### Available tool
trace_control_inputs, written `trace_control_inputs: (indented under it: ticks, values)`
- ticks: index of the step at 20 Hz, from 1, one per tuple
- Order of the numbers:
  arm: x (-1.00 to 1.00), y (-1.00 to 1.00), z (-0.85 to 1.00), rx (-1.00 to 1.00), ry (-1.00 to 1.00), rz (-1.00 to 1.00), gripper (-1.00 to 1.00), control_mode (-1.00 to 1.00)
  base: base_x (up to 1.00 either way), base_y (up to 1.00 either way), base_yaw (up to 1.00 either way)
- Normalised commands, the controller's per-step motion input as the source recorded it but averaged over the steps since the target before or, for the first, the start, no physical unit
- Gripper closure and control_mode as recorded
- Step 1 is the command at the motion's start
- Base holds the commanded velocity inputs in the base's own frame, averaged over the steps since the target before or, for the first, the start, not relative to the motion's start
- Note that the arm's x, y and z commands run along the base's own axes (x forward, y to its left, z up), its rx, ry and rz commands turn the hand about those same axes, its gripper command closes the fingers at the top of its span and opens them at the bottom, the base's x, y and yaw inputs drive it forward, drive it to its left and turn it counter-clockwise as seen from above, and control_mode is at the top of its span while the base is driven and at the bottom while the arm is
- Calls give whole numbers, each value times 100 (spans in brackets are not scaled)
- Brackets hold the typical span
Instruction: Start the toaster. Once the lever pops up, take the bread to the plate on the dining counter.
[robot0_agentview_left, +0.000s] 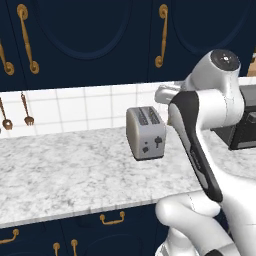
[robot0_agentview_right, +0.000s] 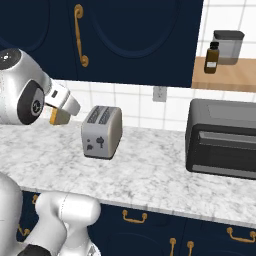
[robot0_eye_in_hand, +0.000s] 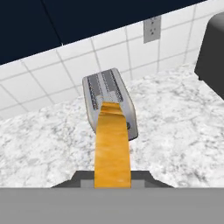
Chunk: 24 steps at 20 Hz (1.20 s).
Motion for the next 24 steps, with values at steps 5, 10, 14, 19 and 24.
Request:
trace_control_inputs:
  ticks: [5, 10, 14, 19, 24]
  values:
    - [-53, -22, -2, 0, 0, -1, 100, -100, 0, 0, 0]
    - [-5, -7, -24, 0, 0, 0, 100, -100, 0, 0, 0]
    - [-11, -2, -2, 0, 0, 0, 100, 100, -72, -2, -2]
    - [0, 0, 0, 0, 0, 0, 100, 100, -100, -14, -21]
    - [0, 0, 0, 0, 0, 0, 100, 100, -41, -34, -39]
